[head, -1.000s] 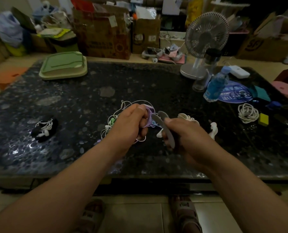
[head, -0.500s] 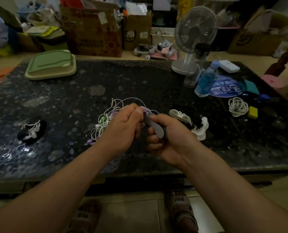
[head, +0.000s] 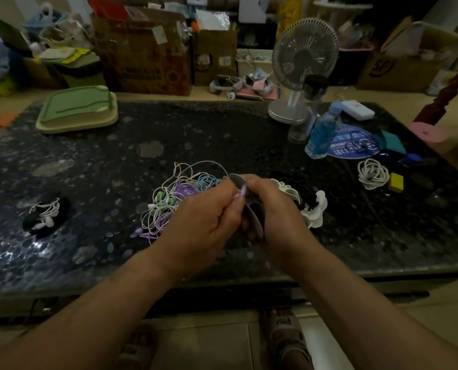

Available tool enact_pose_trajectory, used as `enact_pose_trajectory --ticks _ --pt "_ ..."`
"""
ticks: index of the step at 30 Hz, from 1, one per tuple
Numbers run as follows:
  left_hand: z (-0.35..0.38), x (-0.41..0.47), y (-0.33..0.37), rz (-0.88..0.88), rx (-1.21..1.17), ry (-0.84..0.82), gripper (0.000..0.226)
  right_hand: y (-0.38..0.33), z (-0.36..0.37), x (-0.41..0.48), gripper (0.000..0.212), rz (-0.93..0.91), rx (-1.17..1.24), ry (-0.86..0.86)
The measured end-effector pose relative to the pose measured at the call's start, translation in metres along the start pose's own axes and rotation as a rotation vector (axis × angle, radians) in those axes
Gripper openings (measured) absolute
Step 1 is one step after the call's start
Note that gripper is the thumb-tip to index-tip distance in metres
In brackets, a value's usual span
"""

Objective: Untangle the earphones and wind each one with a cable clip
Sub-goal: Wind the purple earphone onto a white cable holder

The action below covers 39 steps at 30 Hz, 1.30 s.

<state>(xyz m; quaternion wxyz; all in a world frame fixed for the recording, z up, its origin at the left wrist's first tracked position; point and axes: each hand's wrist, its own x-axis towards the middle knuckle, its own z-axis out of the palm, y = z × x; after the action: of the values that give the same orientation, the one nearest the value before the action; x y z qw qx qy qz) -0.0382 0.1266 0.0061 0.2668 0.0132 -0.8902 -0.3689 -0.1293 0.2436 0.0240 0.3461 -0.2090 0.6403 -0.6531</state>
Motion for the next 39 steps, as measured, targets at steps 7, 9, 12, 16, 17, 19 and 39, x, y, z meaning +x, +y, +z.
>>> enact_pose_trajectory --ticks 7,9,12,16,17,19,39 --pt "-0.01 -0.001 0.003 0.003 -0.082 -0.007 0.025 -0.007 -0.014 0.005 0.05 0.1 0.139 -0.194" --pt "-0.013 -0.002 0.007 -0.069 -0.169 -0.047 0.028 -0.004 -0.02 0.008 0.055 0.142 0.154 -0.254" --pt "-0.018 -0.002 0.012 -0.273 -0.35 -0.135 0.029 -0.002 -0.021 0.009 0.036 0.179 0.165 -0.234" --pt "-0.026 -0.003 0.014 -0.37 -0.46 -0.285 0.029 0.0 -0.018 0.008 0.04 0.16 0.133 -0.162" --pt "-0.027 -0.003 0.013 -0.368 -0.445 -0.309 0.031 0.0 -0.017 0.008 0.041 0.157 0.121 -0.168" --pt "-0.029 -0.003 0.012 -0.374 -0.409 -0.33 0.037 0.002 -0.016 0.008 0.038 0.163 0.098 -0.204" --pt "-0.034 -0.003 0.005 -0.667 -0.847 -0.23 0.024 -0.002 -0.019 -0.009 0.05 -0.245 -0.428 -0.338"
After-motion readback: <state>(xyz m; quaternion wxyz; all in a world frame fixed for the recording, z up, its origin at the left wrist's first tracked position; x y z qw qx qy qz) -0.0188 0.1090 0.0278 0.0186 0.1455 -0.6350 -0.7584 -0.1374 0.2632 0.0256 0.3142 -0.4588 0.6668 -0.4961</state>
